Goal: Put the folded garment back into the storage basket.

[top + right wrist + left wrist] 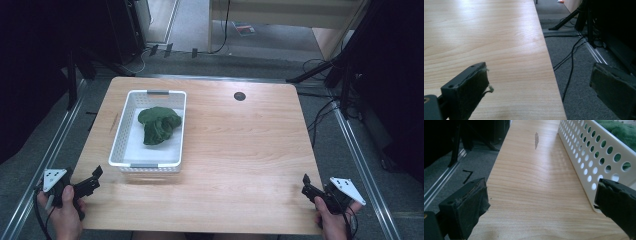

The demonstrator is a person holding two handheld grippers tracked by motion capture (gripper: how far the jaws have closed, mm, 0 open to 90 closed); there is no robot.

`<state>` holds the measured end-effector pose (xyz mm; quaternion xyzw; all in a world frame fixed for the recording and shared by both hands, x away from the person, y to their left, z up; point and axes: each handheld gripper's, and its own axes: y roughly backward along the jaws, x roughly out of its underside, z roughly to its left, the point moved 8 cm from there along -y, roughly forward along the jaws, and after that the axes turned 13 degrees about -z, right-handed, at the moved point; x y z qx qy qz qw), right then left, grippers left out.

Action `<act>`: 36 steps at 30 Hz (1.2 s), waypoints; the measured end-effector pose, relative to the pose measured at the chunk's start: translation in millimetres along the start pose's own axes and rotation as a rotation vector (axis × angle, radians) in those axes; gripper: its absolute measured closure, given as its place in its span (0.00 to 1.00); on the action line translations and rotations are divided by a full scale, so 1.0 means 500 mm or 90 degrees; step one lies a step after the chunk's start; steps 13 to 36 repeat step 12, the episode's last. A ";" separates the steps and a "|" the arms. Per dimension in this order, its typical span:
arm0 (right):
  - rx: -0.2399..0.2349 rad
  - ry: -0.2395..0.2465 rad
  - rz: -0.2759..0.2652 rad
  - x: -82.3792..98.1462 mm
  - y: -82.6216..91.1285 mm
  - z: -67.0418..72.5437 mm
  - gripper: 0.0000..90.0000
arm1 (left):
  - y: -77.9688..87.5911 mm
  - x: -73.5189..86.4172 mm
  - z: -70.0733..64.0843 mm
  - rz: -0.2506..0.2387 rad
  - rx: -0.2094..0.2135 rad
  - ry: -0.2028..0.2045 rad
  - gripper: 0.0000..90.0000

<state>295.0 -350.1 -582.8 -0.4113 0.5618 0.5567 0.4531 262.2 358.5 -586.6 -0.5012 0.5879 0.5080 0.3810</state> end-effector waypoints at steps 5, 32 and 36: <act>-0.003 0.000 0.001 0.000 -0.001 0.001 0.02 | 0.000 -0.001 0.000 -0.004 0.009 0.010 0.00; -0.004 0.002 0.007 0.001 -0.002 0.002 0.02 | 0.003 -0.004 -0.001 -0.018 0.007 0.006 0.00; -0.004 0.002 0.007 0.001 -0.002 0.002 0.02 | 0.003 -0.004 -0.001 -0.018 0.007 0.006 0.00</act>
